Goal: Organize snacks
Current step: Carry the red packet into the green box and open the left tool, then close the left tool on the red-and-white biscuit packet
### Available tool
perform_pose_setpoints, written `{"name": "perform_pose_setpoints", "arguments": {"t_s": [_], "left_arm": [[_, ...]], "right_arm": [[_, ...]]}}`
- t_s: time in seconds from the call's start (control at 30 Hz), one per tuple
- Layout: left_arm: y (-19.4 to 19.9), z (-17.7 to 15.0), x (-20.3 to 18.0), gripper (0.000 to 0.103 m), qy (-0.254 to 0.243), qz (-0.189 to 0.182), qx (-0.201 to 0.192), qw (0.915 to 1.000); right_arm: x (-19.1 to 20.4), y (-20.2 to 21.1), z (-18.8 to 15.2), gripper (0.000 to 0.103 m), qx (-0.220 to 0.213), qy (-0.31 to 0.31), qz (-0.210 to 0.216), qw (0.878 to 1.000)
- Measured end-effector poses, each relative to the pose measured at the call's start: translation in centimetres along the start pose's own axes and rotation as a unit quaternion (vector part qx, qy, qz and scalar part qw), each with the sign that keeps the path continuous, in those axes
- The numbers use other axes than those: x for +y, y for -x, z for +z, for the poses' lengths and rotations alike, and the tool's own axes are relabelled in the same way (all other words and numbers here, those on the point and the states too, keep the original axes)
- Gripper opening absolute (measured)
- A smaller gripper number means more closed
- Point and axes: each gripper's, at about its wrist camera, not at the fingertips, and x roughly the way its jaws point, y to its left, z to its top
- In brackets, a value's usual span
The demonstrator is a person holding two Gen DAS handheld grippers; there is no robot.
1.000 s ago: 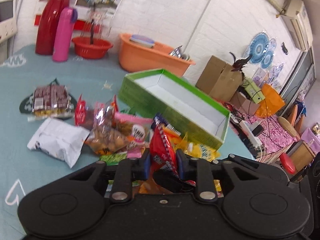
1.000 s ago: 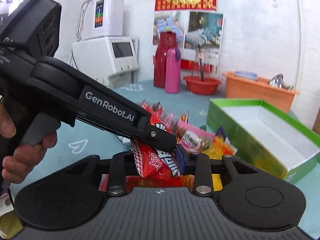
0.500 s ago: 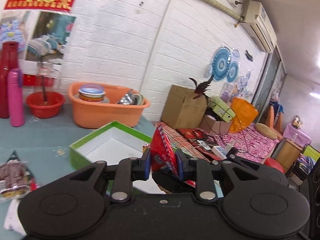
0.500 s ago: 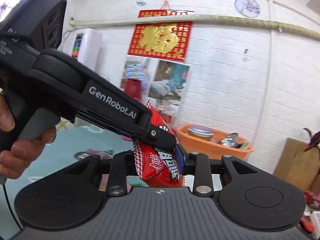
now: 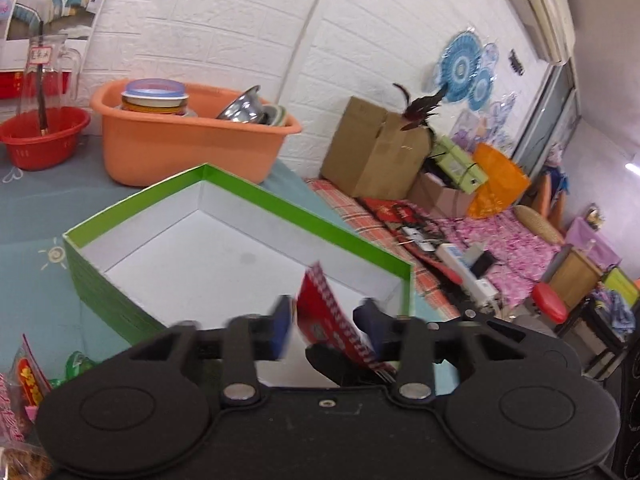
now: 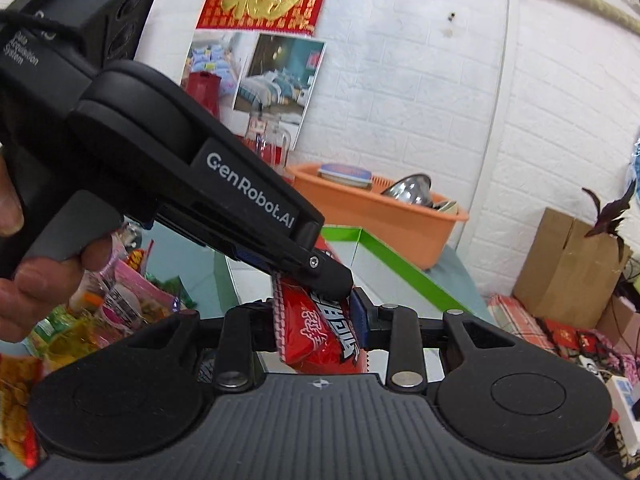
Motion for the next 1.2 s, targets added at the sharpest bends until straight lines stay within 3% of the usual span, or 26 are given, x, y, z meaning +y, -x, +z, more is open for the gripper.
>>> {"name": "perform_pose_setpoints", "arguments": {"t_s": [0.03, 0.1, 0.17, 0.23, 0.4, 0.5, 0.67, 0.83, 1.07, 1.2], "left_arm": [[0.1, -0.2, 0.2, 0.103, 0.001, 0.013, -0.003, 0.9999], [0.8, -0.6, 0.5, 0.103, -0.005, 0.033, -0.018, 0.9993], [1.6, -0.8, 0.6, 0.103, -0.015, 0.040, -0.021, 0.9989], [2.6, -0.9, 0.7, 0.103, -0.009, 0.046, -0.017, 0.9988], [6.5, -1.3, 0.0, 0.103, 0.015, 0.049, -0.013, 0.9986], [9.6, -2.3, -1.2, 0.103, 0.009, 0.052, -0.033, 0.9980], [14.4, -5.8, -2.8, 0.103, -0.020, 0.075, -0.064, 0.9949], [16.7, -10.0, -2.5, 0.103, -0.014, 0.094, -0.056, 0.9939], [18.7, -14.9, 0.5, 0.103, 0.054, 0.113, -0.033, 0.9916], [20.1, -16.2, 2.4, 0.103, 0.090, 0.123, -0.033, 0.9878]], "right_arm": [[0.1, -0.7, -0.2, 0.060, 0.009, -0.001, 0.004, 1.000], [0.1, -1.7, -0.5, 0.088, 0.030, -0.007, 0.013, 0.999], [-0.1, -1.7, -0.7, 0.103, 0.024, -0.023, -0.010, 0.999], [-0.7, -1.2, -0.5, 0.103, 0.030, -0.044, -0.027, 0.998], [-2.1, 2.5, 1.1, 0.103, 0.019, -0.118, -0.004, 0.993], [-1.9, 5.8, 1.7, 0.103, 0.000, -0.141, -0.001, 0.990], [-0.5, 9.1, 0.5, 0.103, -0.009, -0.170, 0.039, 0.985], [1.3, 10.4, -1.6, 0.103, 0.019, -0.209, 0.065, 0.976], [4.1, 11.1, -2.8, 0.103, 0.068, -0.250, 0.091, 0.961], [6.6, 11.7, -2.9, 0.103, 0.074, -0.237, 0.164, 0.955]]}}
